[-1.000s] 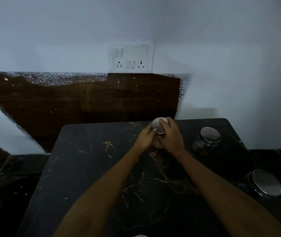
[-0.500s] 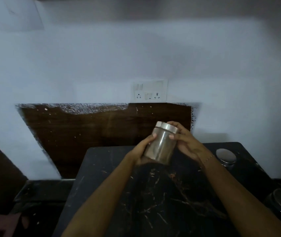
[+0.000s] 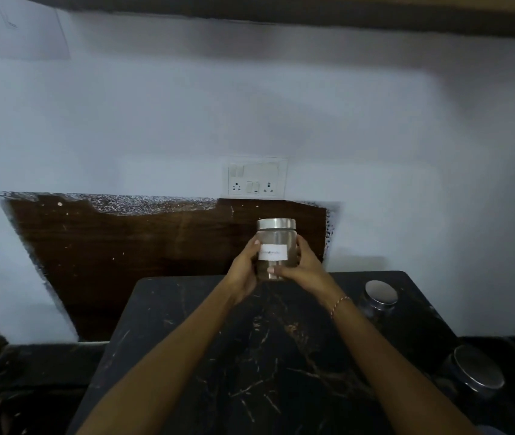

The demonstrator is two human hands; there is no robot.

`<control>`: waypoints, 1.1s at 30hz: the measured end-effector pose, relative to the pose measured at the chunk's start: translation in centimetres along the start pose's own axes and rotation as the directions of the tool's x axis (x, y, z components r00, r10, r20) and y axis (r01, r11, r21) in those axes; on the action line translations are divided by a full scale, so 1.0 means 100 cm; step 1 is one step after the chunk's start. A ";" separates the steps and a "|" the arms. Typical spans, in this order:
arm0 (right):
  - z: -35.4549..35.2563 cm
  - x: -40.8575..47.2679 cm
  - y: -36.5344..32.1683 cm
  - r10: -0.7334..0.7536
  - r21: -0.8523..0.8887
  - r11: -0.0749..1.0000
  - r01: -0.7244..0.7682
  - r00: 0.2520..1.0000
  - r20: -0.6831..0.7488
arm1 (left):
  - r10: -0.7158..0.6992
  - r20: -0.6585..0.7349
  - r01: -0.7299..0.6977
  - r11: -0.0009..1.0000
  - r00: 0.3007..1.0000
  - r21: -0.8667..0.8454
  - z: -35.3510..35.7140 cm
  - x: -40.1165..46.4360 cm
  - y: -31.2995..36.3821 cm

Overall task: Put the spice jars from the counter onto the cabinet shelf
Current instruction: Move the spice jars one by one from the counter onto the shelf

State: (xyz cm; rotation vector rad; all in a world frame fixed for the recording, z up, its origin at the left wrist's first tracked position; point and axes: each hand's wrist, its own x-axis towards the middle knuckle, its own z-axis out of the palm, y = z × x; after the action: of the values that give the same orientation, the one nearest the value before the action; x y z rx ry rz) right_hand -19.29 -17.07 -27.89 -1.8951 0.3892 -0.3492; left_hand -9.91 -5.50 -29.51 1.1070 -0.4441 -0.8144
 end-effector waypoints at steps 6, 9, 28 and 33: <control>-0.015 0.005 -0.012 -0.100 0.143 0.984 0.104 0.994 -0.034 | 0.092 0.117 -0.104 0.990 0.989 0.097 -0.006 -0.001 0.036; -0.022 0.010 -0.030 -0.161 0.133 0.977 0.166 0.986 -0.051 | 0.140 0.153 -0.166 0.972 0.978 0.165 -0.005 0.000 0.057; -0.071 0.038 -0.242 -0.638 -0.188 0.769 0.611 0.716 -0.283 | 0.596 0.052 -0.582 0.757 0.802 0.299 0.080 -0.019 0.265; -0.094 0.052 -0.290 -0.690 -0.169 0.715 0.679 0.644 -0.331 | 0.651 0.150 -0.652 0.659 0.744 0.374 0.109 -0.013 0.329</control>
State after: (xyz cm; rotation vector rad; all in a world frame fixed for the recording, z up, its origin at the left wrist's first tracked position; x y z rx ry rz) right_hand -15.66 -17.57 2.77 -1.9437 -0.1179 -1.2426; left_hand -6.58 -4.27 4.97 1.2034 -0.9851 -0.0662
